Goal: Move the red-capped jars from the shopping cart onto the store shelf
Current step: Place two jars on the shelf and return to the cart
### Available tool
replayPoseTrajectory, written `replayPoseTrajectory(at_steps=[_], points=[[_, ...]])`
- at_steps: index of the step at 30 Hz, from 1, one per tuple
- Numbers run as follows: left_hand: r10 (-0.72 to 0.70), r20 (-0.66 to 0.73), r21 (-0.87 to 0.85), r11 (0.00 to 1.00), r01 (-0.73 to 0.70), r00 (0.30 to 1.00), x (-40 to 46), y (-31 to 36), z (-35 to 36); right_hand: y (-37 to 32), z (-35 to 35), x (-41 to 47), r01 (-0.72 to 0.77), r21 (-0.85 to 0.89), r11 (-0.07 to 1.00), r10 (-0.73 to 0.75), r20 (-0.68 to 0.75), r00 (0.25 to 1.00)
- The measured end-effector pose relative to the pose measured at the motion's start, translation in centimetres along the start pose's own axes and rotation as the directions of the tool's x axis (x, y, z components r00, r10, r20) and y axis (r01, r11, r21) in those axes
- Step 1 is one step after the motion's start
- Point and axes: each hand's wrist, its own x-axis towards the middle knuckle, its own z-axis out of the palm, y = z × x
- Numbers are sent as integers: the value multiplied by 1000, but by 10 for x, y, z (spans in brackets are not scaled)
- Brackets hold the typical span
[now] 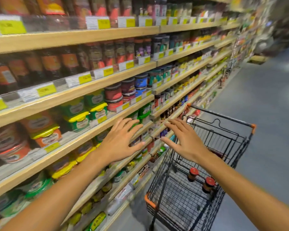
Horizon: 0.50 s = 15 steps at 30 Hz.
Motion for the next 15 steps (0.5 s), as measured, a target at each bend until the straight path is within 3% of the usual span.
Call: replayPoseTrajectory(at_steps=[15], points=[[109, 229, -157, 985, -74, 967, 115, 146, 120, 207, -2, -94, -322, 25, 946, 317, 108, 942]])
